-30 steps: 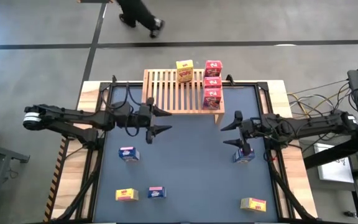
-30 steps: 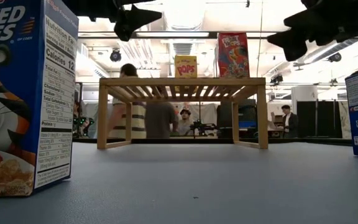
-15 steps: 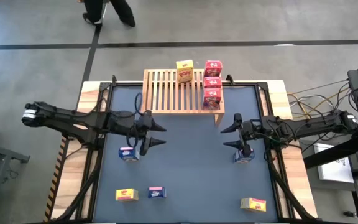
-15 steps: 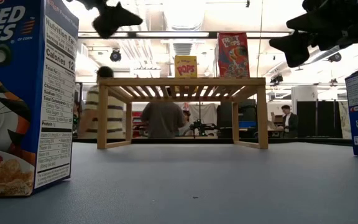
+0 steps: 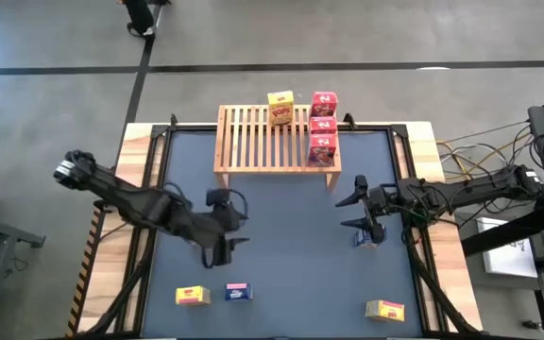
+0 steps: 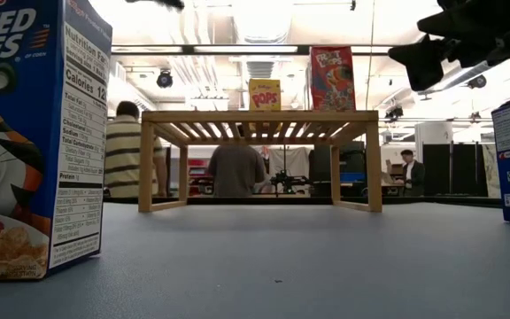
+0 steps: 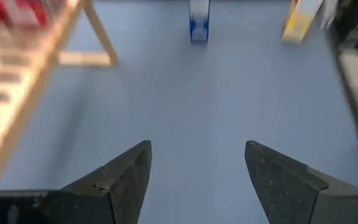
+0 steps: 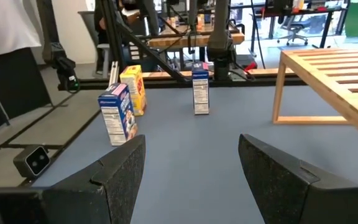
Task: Stack cereal on shelf
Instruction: Put the left yellow cereal box on the shelf aligned with the other yellow cereal box
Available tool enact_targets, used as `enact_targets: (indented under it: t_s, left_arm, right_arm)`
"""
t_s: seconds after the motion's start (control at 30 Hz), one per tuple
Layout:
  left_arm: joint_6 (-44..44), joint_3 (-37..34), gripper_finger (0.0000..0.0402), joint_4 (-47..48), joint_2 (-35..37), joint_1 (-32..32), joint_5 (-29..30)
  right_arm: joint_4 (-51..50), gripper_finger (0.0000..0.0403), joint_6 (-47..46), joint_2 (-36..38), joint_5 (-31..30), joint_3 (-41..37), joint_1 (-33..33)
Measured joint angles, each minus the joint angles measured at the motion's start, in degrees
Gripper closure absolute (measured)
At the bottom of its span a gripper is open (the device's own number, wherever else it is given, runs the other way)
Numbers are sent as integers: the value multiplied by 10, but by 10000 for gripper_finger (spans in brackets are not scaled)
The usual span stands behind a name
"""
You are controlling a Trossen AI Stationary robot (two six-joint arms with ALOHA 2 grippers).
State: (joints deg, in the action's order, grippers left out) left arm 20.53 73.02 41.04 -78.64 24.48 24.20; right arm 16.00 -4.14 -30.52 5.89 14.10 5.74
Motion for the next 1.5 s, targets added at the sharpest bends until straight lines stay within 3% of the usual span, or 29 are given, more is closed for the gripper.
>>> enact_targets:
  t_s: [0.3,0.6,0.97,1.17,1.5]
  left_arm:
    - [191,53,159,219,-53,14,-152]
    - [322,92,159,305,-36,91,-191]
    - [512,99,159,303,-87,240,-198]
    - [525,118,159,309,-148,288,-198]
    - [511,155,159,338,-209,311,-168]
  right_arm:
    - [22,156,36,0,0,0,0]
    - [44,156,51,0,-1,0,0]
    - [67,156,37,-22,-1,0,0]
    - [118,156,26,-58,-1,0,0]
    - [165,156,10,-125,-1,1,0]
